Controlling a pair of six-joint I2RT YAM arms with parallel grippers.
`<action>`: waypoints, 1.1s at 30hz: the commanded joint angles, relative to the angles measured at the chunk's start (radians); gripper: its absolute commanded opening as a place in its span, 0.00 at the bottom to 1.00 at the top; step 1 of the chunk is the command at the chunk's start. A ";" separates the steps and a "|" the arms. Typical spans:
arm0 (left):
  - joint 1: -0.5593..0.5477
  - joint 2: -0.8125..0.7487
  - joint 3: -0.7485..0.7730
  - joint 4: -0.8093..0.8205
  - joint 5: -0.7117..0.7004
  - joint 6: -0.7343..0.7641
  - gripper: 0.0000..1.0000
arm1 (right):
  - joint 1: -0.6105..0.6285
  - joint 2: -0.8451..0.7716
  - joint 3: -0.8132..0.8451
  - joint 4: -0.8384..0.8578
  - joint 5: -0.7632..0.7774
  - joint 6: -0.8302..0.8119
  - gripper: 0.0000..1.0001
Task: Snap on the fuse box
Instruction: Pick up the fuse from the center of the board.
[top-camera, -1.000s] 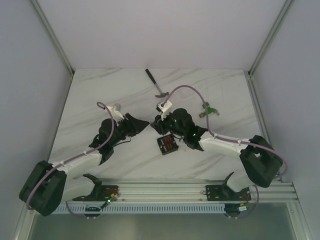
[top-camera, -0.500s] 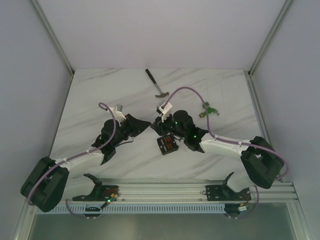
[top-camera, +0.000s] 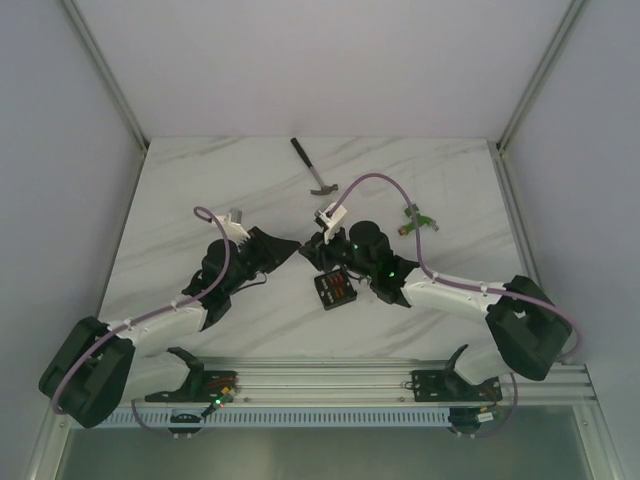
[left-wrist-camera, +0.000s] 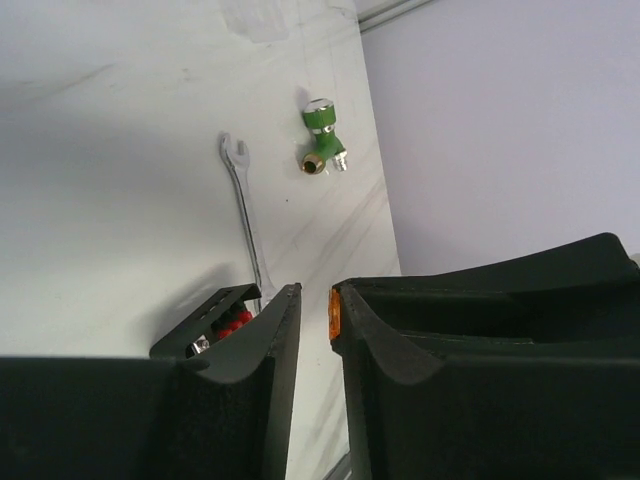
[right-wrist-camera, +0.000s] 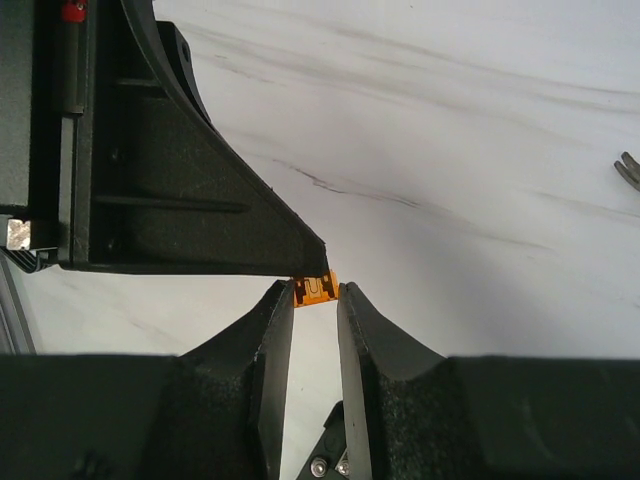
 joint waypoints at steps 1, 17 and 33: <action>-0.006 -0.021 0.010 0.035 0.009 -0.003 0.30 | 0.006 -0.024 -0.017 0.063 -0.031 0.011 0.18; -0.028 -0.077 -0.011 0.080 0.011 -0.038 0.00 | 0.006 -0.098 -0.085 0.187 0.012 0.184 0.36; -0.167 -0.243 -0.125 0.239 -0.190 -0.225 0.00 | 0.006 -0.215 -0.312 0.566 0.112 0.754 0.45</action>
